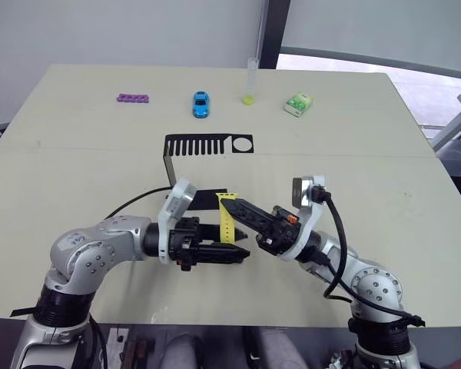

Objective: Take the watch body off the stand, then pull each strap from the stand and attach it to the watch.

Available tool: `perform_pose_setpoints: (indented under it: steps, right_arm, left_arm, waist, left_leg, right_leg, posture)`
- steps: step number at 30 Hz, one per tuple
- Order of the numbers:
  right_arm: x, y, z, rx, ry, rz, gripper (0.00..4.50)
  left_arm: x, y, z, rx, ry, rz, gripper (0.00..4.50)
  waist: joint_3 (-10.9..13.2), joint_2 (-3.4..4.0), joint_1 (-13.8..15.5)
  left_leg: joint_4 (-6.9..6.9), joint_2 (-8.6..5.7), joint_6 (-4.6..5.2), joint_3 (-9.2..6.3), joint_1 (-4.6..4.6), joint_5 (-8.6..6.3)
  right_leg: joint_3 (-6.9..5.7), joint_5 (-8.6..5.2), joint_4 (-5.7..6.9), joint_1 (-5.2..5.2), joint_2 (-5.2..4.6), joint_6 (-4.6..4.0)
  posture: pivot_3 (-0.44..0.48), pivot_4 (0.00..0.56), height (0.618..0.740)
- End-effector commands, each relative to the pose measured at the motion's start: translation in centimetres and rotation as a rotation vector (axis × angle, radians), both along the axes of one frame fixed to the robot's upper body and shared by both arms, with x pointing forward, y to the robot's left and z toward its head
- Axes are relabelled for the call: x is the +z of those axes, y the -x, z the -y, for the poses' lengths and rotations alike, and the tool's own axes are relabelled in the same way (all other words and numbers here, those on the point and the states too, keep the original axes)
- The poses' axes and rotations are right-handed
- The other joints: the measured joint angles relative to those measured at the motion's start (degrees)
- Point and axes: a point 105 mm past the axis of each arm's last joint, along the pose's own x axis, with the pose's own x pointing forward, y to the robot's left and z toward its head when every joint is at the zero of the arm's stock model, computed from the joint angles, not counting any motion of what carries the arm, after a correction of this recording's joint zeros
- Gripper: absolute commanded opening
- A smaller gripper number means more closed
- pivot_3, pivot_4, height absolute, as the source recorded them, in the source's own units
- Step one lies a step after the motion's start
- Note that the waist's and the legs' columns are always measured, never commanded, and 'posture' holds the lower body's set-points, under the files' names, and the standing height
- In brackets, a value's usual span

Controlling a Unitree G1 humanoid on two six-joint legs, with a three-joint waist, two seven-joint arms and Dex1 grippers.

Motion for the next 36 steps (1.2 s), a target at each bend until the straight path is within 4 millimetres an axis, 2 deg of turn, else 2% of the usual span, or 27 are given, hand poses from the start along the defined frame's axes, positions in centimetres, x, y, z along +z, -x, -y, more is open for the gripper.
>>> perform_pose_setpoints:
  steps: [1,7,13,20,24,26,27,30,31,34,36]
  right_arm:
    - [1.2,0.4,0.6,0.026,-0.038,0.05,0.0]
    - [2.3,-0.1,2.0,-0.034,-0.01,0.135,0.0]
    - [2.1,0.1,4.8,-0.139,0.216,0.352,0.0]
    - [-1.0,0.9,9.6,-0.274,0.659,0.829,0.0]
    - [-2.4,0.9,12.5,-0.34,0.798,0.919,0.0]
    - [-3.5,1.1,14.7,-0.367,0.896,0.949,0.0]
    - [-3.8,1.1,15.7,-0.38,0.932,0.958,0.0]
    - [-4.6,1.1,17.7,-0.415,1.0,0.969,0.0]
    - [-4.8,1.0,18.2,-0.434,1.012,0.964,0.0]
    - [-5.2,0.9,18.7,-0.438,1.024,0.966,0.0]
    - [-5.2,0.9,18.7,-0.43,1.018,0.972,0.0]
  left_arm:
    - [1.0,0.2,-0.6,0.015,0.029,0.072,4.4]
    - [0.8,0.4,-3.5,0.09,-0.032,0.1,4.4]
    - [0.4,0.4,-7.7,0.234,-0.134,0.214,4.4]
    - [-1.3,0.4,-13.5,0.396,-0.387,0.479,4.4]
    - [-2.5,0.8,-16.4,0.431,-0.514,0.546,4.4]
    - [-2.7,1.2,-17.5,0.462,-0.529,0.535,4.4]
    - [-2.8,1.7,-17.5,0.452,-0.508,0.498,4.4]
    - [-2.4,1.8,-17.1,0.457,-0.494,0.533,4.4]
    - [-2.2,1.7,-16.4,0.448,-0.473,0.558,4.4]
    - [-1.7,1.3,-14.0,0.419,-0.401,0.578,4.4]
    - [-1.9,1.3,-13.1,0.387,-0.412,0.576,4.4]
  waist:
    - [0.0,0.0,0.0]
    - [0.0,0.0,-0.3]
    - [0.0,0.0,0.1]
    - [0.0,-0.01,0.8]
    - [0.0,-0.03,1.3]
    - [0.0,-0.03,1.3]
    - [0.0,-0.05,1.3]
    - [0.0,-0.07,1.4]
    - [0.0,-0.07,1.4]
    - [0.0,-0.07,1.5]
    - [0.0,-0.07,1.4]
  left_leg:
    - [0.0,0.0,0.0,-0.01,0.0,0.0]
    - [-0.03,0.02,0.0,0.01,0.0,0.0]
    - [-0.04,-0.02,0.03,-0.01,-0.03,-0.01]
    - [-0.21,-0.02,0.04,0.05,-0.03,-0.04]
    - [-0.17,-0.03,0.07,0.1,0.05,-0.06]
    - [-0.15,-0.03,0.1,0.13,0.06,-0.06]
    - [-0.13,-0.03,0.12,0.13,0.08,-0.07]
    - [-0.12,-0.04,0.16,0.12,0.11,-0.09]
    - [-0.09,-0.04,0.16,0.12,0.11,-0.09]
    - [-0.06,-0.04,0.16,0.12,0.2,-0.09]
    - [-0.05,-0.04,0.14,0.1,0.21,-0.07]
  right_leg:
    - [0.0,0.0,0.0,0.0,0.0,0.0]
    - [0.01,0.0,0.0,-0.01,0.01,0.0]
    - [0.0,0.0,-0.1,0.0,-0.05,0.0]
    - [-0.03,0.0,-0.36,0.01,0.01,0.0]
    - [0.0,0.0,-0.35,0.09,-0.01,0.0]
    - [0.02,0.01,-0.32,0.11,-0.03,0.01]
    - [0.02,0.01,-0.32,0.14,-0.03,0.01]
    - [0.01,0.01,-0.33,0.2,-0.06,0.02]
    - [0.01,0.02,-0.3,0.2,-0.06,0.03]
    - [0.03,0.03,-0.18,0.27,-0.06,0.04]
    - [0.03,0.05,-0.11,0.28,-0.05,0.07]
  posture:
    - [0.0,0.15,0.74]
    - [0.0,0.15,0.74]
    - [0.0,0.15,0.74]
    - [0.0,0.15,0.74]
    - [0.0,0.15,0.74]
    - [0.0,0.15,0.74]
    - [0.0,0.15,0.74]
    - [0.0,0.15,0.74]
    - [0.0,0.15,0.74]
    - [0.0,0.15,0.74]
    - [0.0,0.15,0.74]
